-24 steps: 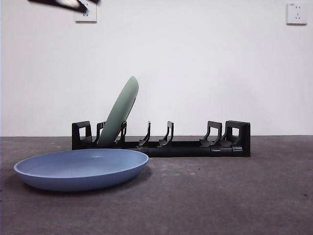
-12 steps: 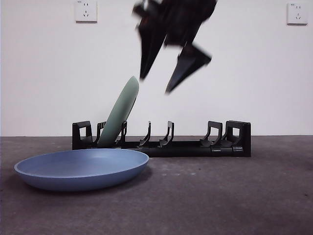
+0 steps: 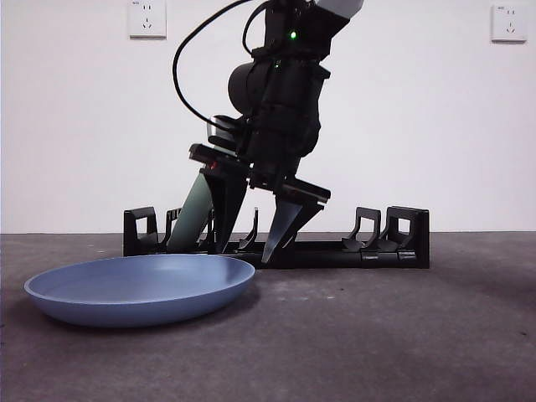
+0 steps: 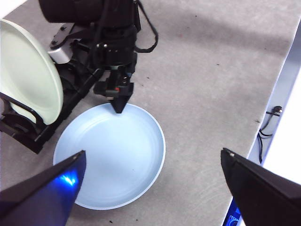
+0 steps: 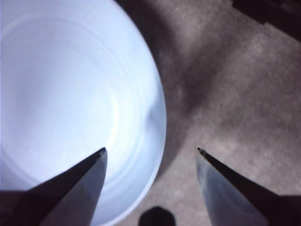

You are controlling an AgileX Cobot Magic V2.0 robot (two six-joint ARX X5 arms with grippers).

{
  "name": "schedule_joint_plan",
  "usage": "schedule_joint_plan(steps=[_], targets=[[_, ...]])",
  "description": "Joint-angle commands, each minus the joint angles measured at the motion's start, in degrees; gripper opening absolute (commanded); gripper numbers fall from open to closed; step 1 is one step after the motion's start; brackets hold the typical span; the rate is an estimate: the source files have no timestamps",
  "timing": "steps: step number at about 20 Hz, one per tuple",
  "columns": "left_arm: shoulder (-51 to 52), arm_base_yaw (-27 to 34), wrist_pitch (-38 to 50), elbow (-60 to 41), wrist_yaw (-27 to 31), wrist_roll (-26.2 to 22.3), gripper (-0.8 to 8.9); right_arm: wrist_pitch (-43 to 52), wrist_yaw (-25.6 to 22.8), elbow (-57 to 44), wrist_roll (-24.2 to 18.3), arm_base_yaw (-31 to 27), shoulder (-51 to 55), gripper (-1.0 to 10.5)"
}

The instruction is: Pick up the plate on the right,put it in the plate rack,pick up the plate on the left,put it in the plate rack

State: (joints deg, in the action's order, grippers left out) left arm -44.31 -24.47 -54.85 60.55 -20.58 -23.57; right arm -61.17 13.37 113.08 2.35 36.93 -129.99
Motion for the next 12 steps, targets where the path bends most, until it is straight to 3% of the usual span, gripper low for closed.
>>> schedule_joint_plan(steps=[1, 12], targets=[[0.0, -0.4, 0.1, -0.1, -0.3, -0.7, 4.81, 0.7, -0.2, -0.5, 0.7, 0.3, -1.4, 3.1], [-0.3, -1.5, 0.1, -0.1, 0.1, -1.1, 4.81, 1.9, -0.3, -0.5, 2.3, 0.4, -3.3, 2.1]])
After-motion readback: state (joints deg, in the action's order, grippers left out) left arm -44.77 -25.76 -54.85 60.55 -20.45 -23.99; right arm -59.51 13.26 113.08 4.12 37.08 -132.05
